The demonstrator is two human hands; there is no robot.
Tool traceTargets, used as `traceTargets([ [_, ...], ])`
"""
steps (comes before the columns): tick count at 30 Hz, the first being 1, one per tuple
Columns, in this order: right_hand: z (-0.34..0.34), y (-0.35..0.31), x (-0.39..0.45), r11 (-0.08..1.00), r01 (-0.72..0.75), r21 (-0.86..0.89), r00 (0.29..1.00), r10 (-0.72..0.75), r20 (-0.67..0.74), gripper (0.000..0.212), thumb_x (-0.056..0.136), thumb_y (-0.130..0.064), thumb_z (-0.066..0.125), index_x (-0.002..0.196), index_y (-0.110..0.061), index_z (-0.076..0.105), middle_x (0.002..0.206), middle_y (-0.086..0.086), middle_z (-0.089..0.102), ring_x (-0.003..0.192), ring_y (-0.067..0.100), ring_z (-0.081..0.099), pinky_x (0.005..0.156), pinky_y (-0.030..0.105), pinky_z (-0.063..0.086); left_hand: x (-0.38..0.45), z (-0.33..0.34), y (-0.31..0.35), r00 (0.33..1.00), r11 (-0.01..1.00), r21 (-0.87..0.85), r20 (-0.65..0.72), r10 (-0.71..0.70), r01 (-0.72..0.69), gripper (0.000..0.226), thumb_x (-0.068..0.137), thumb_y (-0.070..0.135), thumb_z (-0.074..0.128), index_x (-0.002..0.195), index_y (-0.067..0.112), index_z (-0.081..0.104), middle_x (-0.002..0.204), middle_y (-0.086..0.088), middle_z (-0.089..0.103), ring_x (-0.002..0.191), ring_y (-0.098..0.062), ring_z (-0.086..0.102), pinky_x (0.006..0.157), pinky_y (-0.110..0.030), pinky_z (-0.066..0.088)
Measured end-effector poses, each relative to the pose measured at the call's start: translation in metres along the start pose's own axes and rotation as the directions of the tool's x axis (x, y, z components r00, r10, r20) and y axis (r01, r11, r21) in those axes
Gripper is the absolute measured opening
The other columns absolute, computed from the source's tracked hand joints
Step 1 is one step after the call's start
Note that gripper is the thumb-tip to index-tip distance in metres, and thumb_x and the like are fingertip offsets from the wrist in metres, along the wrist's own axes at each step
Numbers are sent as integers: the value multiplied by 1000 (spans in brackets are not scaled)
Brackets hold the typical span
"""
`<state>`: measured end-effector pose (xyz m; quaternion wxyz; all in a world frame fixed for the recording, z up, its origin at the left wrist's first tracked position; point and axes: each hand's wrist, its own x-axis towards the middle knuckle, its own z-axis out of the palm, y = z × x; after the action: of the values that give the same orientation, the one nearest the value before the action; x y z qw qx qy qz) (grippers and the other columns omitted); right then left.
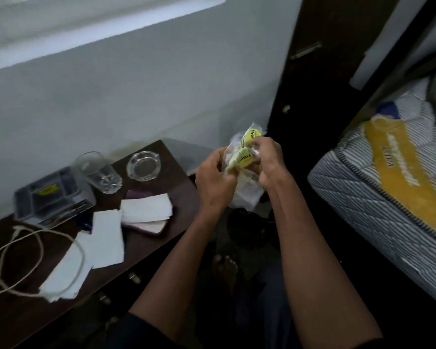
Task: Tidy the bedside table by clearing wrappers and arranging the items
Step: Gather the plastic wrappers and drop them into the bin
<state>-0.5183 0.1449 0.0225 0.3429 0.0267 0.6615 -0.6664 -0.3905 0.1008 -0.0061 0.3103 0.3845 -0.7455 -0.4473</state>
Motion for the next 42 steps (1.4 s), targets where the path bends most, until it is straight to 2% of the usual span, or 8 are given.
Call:
traceTargets([
  [5,-47,19,46,797,70,-600,953,-231,-195,31,92,-22,58,115,-3,68,114,16,73,104,39,69,85,43,55,11,78,-21,995,995,56,58,-80,77,43,80,3,64,115,25,78,93,18,73,84,-4,65,65,-3,41],
  [7,-58,36,66,716,24,-698,933,-266,-241,36,97,-24,60,127,-4,62,128,19,68,117,42,66,89,41,52,13,105,-33,988,990,96,102,-116,107,42,83,3,63,117,23,77,100,11,77,89,-5,66,65,-4,38],
  [14,-75,112,110,628,-76,-775,987,-61,-147,29,102,-19,59,126,-13,73,126,17,72,113,38,69,87,38,58,25,166,-88,934,932,226,156,-320,282,20,96,18,62,112,17,74,110,-9,76,101,-27,71,80,-35,58],
  [19,-73,135,127,556,-120,-823,991,21,-131,38,102,-8,54,137,-13,65,132,17,67,119,37,66,80,33,49,41,183,-119,880,926,202,299,-370,320,26,101,20,66,125,14,68,118,-8,73,98,-16,63,80,-28,47],
  [24,-85,137,136,524,-180,-832,982,51,-180,33,101,-6,57,133,-4,66,135,20,66,123,39,66,79,31,47,46,184,-125,861,950,273,435,-263,152,26,97,19,69,120,7,71,106,-11,74,90,-19,64,79,-30,48],
  [29,-74,122,121,529,-169,-831,972,-51,-230,29,104,-14,59,129,-2,67,134,21,69,123,39,67,82,34,48,52,166,-103,844,953,265,469,-261,148,37,101,5,62,137,5,69,138,-15,71,130,-30,65,112,-37,50],
  [36,-52,95,70,513,-98,-853,960,-177,-217,28,103,-12,61,128,-2,67,134,21,68,122,41,66,89,40,55,39,109,-74,934,955,231,261,-244,185,33,102,4,58,130,13,73,121,-11,77,114,-25,71,99,-30,56],
  [42,26,95,6,510,121,-851,986,-160,45,21,98,-13,64,113,0,73,126,23,72,119,42,67,88,41,53,22,12,-48,982,958,221,3,-189,183,48,98,-5,51,142,8,65,133,-15,73,126,-31,66,104,-37,51],
])
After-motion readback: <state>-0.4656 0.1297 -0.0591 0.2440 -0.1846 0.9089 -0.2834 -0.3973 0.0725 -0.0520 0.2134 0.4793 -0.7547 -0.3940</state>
